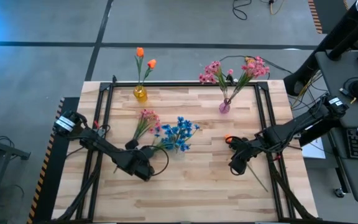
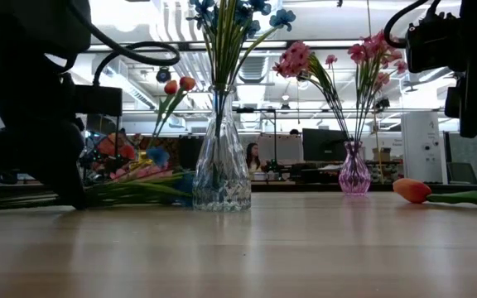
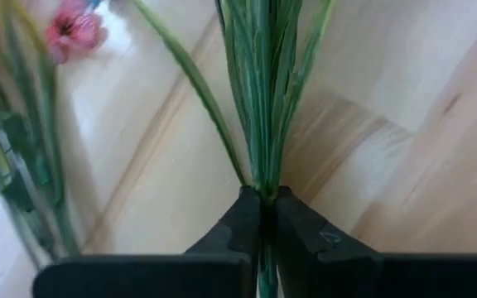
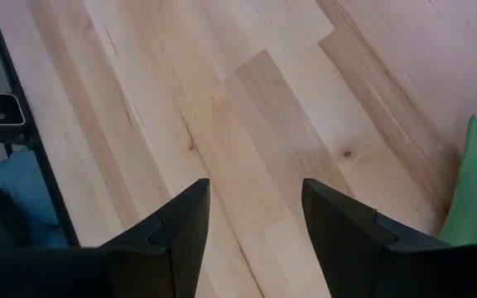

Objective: Sort flowers into vase by color
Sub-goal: Put the blue flowers into the transparent vase

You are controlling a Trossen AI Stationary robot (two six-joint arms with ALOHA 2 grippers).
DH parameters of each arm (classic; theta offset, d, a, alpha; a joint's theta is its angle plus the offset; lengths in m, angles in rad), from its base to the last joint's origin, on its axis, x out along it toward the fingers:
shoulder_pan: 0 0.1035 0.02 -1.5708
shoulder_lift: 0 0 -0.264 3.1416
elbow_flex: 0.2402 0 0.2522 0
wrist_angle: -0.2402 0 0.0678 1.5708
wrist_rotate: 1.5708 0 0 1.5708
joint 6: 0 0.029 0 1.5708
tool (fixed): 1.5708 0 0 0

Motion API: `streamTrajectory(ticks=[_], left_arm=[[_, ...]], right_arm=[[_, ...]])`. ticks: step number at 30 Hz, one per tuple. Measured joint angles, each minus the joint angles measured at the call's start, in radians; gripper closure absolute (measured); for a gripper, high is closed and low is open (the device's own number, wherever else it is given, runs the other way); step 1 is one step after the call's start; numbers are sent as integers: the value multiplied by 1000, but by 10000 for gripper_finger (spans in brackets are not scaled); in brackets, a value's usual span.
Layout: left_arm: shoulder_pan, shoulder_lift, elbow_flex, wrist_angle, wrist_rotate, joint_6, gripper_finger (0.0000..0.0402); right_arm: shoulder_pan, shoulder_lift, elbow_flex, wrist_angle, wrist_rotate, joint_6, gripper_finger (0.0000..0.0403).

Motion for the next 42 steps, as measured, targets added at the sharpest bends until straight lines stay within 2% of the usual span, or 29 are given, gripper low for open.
streamTrajectory(ticks=[8,17,24,29,34,42], left_arm=[[-8,-89,-2,-68,-3,-32,400],[-54,-264,-2,-135,-79,-65,401],[-76,-384,-1,-278,-119,-172,401],[-101,-472,-1,-326,-215,-212,401],[-123,-555,-1,-325,-337,-213,401],[-189,-623,0,-320,-539,-209,401]], right_arm=[[0,0,0,0,8,-11,218],[0,0,0,0,24,-27,218],[0,0,0,6,25,-28,218],[0,0,-1,21,37,-53,218],[4,0,-2,124,57,-123,218],[30,0,-2,257,151,-254,218]])
